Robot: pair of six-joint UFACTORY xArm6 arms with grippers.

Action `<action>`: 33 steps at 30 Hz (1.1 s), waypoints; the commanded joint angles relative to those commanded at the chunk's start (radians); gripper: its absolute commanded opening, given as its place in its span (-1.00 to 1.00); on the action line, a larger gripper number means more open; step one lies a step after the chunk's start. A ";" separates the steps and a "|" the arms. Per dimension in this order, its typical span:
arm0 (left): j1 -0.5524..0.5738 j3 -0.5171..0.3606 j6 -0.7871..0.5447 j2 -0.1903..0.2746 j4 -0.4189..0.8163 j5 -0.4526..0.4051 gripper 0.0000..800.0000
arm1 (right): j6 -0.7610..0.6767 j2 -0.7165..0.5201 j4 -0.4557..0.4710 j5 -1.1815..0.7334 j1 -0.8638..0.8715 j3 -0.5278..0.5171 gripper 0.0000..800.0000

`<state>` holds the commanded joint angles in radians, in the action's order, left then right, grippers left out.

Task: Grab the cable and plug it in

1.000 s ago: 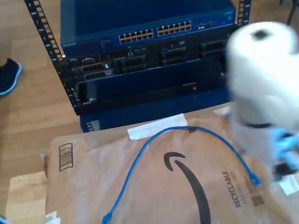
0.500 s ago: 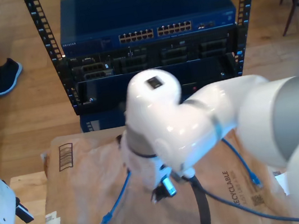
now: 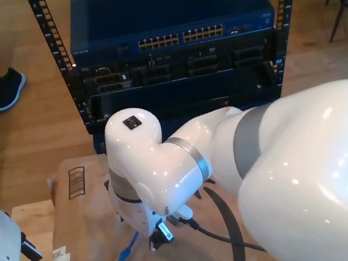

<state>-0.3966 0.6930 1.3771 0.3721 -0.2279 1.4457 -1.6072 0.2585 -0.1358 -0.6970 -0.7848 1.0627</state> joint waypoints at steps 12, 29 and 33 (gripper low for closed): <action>0.002 0.000 0.000 0.000 -0.002 0.000 1.00 | -0.005 0.020 -0.003 0.002 0.026 0.003 0.32; 0.009 0.023 -0.002 0.000 -0.028 0.005 1.00 | -0.011 -0.003 -0.081 0.040 0.046 -0.008 -1.00; 0.100 0.135 -0.002 -0.006 -0.144 0.034 0.99 | -0.029 -0.196 -0.124 -0.017 0.153 -0.097 -1.00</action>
<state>-0.2969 0.8280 1.3755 0.3659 -0.3721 1.4795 -1.6364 0.0621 -0.2601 -0.7139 -0.6314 0.9661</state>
